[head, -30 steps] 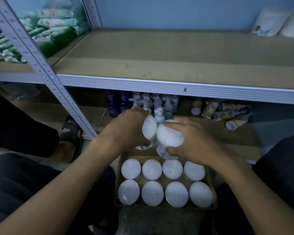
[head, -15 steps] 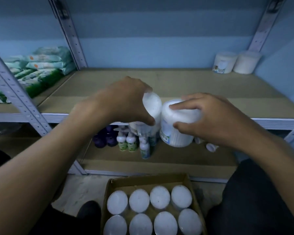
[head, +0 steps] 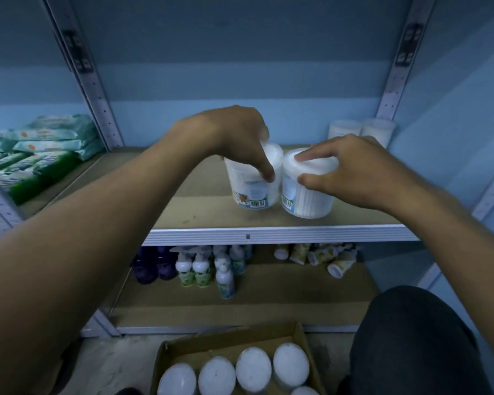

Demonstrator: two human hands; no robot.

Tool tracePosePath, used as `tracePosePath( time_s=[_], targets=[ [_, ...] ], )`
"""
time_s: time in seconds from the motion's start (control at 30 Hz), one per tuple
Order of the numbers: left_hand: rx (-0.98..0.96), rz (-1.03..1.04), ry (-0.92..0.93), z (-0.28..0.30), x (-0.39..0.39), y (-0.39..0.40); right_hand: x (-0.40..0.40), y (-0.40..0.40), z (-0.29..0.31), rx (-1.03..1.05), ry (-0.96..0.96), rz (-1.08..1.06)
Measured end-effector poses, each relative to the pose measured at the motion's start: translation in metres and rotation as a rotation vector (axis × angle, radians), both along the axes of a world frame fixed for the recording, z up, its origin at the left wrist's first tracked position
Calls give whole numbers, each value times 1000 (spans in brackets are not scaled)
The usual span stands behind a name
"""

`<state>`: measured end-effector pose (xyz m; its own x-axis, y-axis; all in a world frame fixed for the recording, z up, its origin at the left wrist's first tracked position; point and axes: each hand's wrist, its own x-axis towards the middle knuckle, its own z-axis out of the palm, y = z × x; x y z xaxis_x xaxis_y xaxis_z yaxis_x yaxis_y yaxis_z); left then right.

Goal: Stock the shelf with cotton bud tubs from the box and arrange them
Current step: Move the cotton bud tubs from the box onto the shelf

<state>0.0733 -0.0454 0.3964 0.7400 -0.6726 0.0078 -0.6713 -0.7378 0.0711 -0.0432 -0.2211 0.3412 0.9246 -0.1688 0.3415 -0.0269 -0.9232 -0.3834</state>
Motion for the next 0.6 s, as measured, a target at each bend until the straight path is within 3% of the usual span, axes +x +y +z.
tracePosePath(
  time_s=[0.4,0.6],
  targets=[
    [122,-134,125,-41,29,-52,16,-31,-45,62,68,-115],
    [90,-157,199,-49,39,-53,22,-40,-57,66,70,-112]
  ],
)
